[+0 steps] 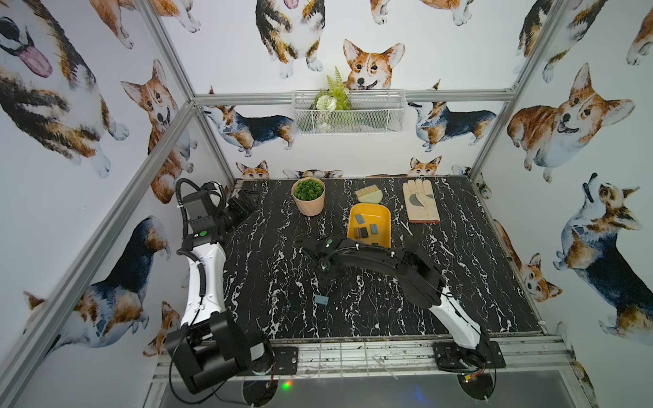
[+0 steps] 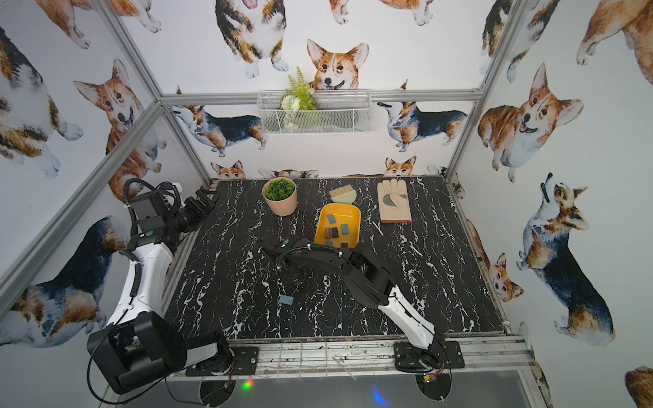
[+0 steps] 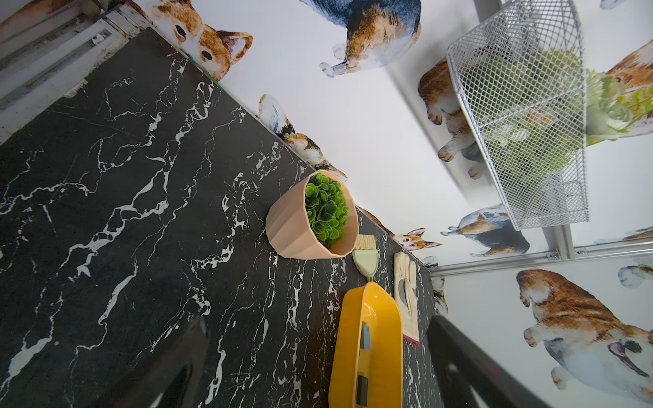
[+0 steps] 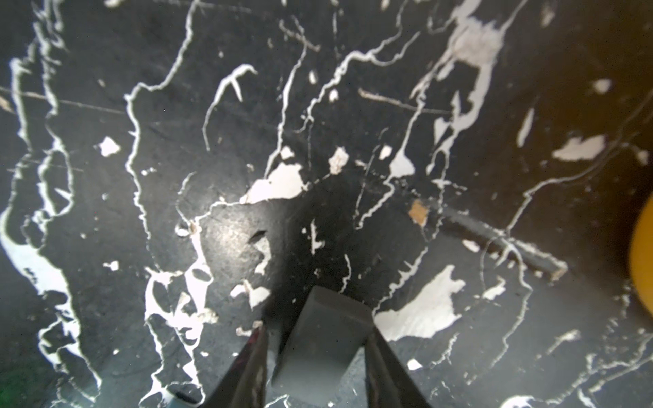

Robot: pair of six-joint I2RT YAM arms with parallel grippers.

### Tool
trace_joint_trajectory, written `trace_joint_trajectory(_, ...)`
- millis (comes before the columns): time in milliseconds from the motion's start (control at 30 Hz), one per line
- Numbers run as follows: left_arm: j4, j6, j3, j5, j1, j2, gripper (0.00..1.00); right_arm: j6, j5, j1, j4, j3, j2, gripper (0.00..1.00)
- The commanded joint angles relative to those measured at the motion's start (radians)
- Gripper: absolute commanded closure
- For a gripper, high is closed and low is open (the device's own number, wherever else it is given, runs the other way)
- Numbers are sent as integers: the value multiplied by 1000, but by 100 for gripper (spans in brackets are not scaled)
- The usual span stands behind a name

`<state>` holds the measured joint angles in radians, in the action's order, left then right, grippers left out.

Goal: Put the eraser in the storage box
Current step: Pick up the eraser from the center of the board, then place the eraser in the storage box.

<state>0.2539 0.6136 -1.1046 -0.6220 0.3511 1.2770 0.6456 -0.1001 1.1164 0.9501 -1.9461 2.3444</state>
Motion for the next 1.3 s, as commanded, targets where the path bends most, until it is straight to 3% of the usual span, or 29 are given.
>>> trace_joint_trajectory(0,-38,2,0,-13,5,2,0,8,17,-1,27,5,10,63)
trace_joint_trajectory(167,-39,3,1,-13,7,4,0,8,20,-3,8,25,-5,76)
trace_joint_trajectory(533,-48,16,-1,-23,8,13,0,-85,-85,-46,39,-46,-188,78)
trace_joint_trajectory(767,-53,29,-7,-31,9,35,0,-133,-62,-186,49,-73,-246,77)
trace_joint_trajectory(1267,-36,34,-96,2,-25,120,0,-215,21,-473,-23,-77,-145,77)
